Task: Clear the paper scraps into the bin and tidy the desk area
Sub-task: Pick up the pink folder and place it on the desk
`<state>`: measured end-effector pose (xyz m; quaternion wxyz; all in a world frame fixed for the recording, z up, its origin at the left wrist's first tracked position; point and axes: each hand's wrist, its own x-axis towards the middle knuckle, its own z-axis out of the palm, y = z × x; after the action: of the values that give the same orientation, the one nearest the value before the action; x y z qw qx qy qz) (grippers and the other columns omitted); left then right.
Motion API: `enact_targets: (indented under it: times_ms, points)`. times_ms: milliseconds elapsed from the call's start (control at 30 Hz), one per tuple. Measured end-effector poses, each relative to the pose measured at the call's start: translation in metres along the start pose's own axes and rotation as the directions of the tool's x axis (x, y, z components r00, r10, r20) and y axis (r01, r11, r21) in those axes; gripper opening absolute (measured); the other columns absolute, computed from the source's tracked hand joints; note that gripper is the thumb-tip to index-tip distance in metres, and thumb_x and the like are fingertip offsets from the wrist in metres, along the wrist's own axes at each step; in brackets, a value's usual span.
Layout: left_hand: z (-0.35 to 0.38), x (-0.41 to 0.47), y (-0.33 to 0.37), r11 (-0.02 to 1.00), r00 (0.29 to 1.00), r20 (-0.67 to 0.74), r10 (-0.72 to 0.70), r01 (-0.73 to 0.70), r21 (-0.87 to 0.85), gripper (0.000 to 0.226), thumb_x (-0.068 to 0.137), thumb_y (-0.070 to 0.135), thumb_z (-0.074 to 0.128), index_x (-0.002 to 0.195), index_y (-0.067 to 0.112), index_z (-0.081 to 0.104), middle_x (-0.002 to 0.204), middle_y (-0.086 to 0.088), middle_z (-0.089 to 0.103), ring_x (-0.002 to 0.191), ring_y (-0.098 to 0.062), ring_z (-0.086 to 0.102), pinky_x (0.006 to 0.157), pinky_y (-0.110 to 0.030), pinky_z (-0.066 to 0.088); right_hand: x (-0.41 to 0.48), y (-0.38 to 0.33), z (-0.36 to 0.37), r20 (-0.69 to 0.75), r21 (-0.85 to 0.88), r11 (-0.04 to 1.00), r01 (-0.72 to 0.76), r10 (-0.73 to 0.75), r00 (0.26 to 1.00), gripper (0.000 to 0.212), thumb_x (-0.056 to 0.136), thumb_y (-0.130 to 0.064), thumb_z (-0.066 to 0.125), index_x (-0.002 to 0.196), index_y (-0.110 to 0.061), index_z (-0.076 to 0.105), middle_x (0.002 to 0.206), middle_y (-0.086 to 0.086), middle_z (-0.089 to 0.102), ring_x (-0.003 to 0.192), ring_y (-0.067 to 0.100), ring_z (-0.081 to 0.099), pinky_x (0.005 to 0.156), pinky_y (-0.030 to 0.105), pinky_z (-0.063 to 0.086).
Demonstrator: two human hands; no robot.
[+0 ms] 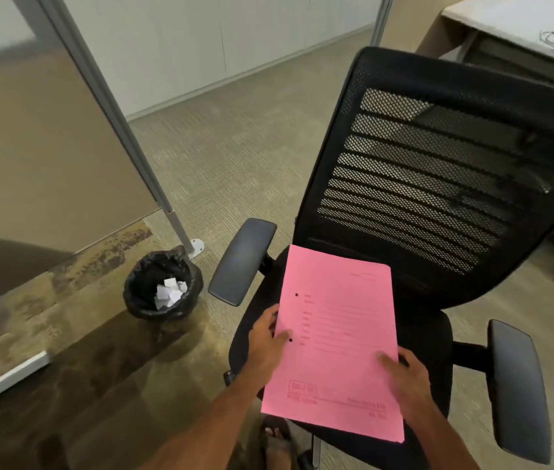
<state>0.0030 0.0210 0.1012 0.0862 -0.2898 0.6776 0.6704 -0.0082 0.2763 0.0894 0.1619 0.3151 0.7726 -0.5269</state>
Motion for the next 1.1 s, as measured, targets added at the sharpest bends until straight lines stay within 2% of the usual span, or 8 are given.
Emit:
enact_targets:
  times_ms: [100, 267, 400, 567, 700, 767, 900, 1100]
  points:
    - [-0.011, -0.01, 0.012, 0.999, 0.999, 0.01, 0.034, -0.034, -0.004, 0.057, 0.084, -0.008, 0.061, 0.134, 0.018, 0.048, 0.119, 0.002, 0.065, 0.108, -0.017, 0.064, 0.091, -0.046, 0.055, -0.014, -0.02, -0.005, 0.008, -0.004, 0.999, 0.048, -0.048, 0.999, 0.021, 0.086, -0.019, 0.066, 0.104, -0.022, 0.057, 0.099, 0.006, 0.065, 0.087, 0.03, 0.065, 0.077, 0.049, 0.055]
    - [-0.037, -0.036, 0.037, 0.992, 0.993, -0.067, 0.1, -0.104, -0.065, 0.041, 0.084, -0.006, 0.061, 0.118, 0.014, 0.051, 0.118, -0.003, 0.066, 0.102, -0.014, 0.065, 0.083, -0.032, 0.058, -0.049, -0.066, -0.005, 0.068, 0.001, 0.985, 0.171, -0.171, 0.983, 0.016, 0.087, -0.015, 0.065, 0.099, -0.023, 0.057, 0.097, 0.007, 0.067, 0.086, 0.03, 0.066, 0.077, 0.049, 0.056]
    - [-0.074, -0.059, 0.058, 0.978, 0.974, -0.138, 0.177, -0.19, -0.086, 0.039, 0.084, -0.006, 0.062, 0.119, 0.009, 0.052, 0.119, -0.006, 0.064, 0.106, -0.019, 0.063, 0.083, -0.026, 0.054, -0.078, -0.105, 0.015, 0.139, 0.002, 0.977, 0.211, -0.209, 0.968, 0.025, 0.086, -0.013, 0.066, 0.11, -0.013, 0.058, 0.101, 0.011, 0.066, 0.09, 0.031, 0.065, 0.084, 0.053, 0.054]
    - [-0.132, -0.088, 0.077, 0.97, 0.967, -0.176, 0.186, -0.209, -0.123, 0.053, 0.085, -0.009, 0.059, 0.133, 0.008, 0.047, 0.127, -0.007, 0.061, 0.109, -0.024, 0.062, 0.089, -0.043, 0.056, -0.113, -0.139, 0.054, 0.227, 0.034, 0.972, 0.234, -0.235, 0.945, 0.03, 0.086, -0.008, 0.067, 0.114, -0.006, 0.059, 0.098, 0.015, 0.068, 0.087, 0.032, 0.066, 0.077, 0.048, 0.056]
    - [-0.175, -0.117, 0.076, 0.955, 0.933, -0.275, 0.231, -0.272, -0.121, 0.045, 0.087, -0.008, 0.056, 0.127, 0.011, 0.053, 0.122, -0.009, 0.063, 0.107, -0.028, 0.065, 0.086, -0.052, 0.056, -0.145, -0.157, 0.09, 0.317, 0.017, 0.965, 0.26, -0.252, 0.914, 0.029, 0.084, -0.008, 0.068, 0.112, -0.008, 0.059, 0.097, 0.012, 0.066, 0.088, 0.03, 0.065, 0.082, 0.051, 0.055]
    - [-0.197, -0.134, 0.074, 0.955, 0.914, -0.332, 0.232, -0.28, -0.103, 0.043, 0.087, -0.007, 0.053, 0.121, 0.018, 0.057, 0.12, -0.004, 0.065, 0.106, -0.026, 0.065, 0.083, -0.047, 0.058, -0.163, -0.164, 0.108, 0.366, 0.012, 0.962, 0.273, -0.258, 0.894, 0.028, 0.084, -0.007, 0.067, 0.11, -0.012, 0.06, 0.096, 0.01, 0.066, 0.087, 0.028, 0.065, 0.079, 0.049, 0.055]
    - [-0.24, -0.171, 0.069, 0.955, 0.854, -0.472, 0.217, -0.287, -0.08, 0.044, 0.086, -0.002, 0.056, 0.109, 0.035, 0.056, 0.107, 0.017, 0.064, 0.095, -0.006, 0.064, 0.065, -0.016, 0.05, -0.197, -0.172, 0.147, 0.464, 0.006, 0.95, 0.313, -0.279, 0.841, 0.026, 0.085, -0.004, 0.064, 0.111, -0.008, 0.061, 0.098, 0.014, 0.067, 0.088, 0.03, 0.064, 0.075, 0.046, 0.055]
    - [-0.304, -0.231, 0.056, 0.941, 0.75, -0.638, 0.174, -0.317, -0.116, 0.039, 0.086, 0.001, 0.058, 0.115, 0.026, 0.059, 0.108, 0.011, 0.069, 0.089, -0.012, 0.07, 0.064, -0.028, 0.057, -0.261, -0.181, 0.205, 0.63, 0.027, 0.917, 0.399, -0.325, 0.705, 0.034, 0.085, -0.004, 0.066, 0.114, -0.018, 0.053, 0.099, 0.011, 0.065, 0.088, 0.031, 0.065, 0.068, 0.043, 0.056]
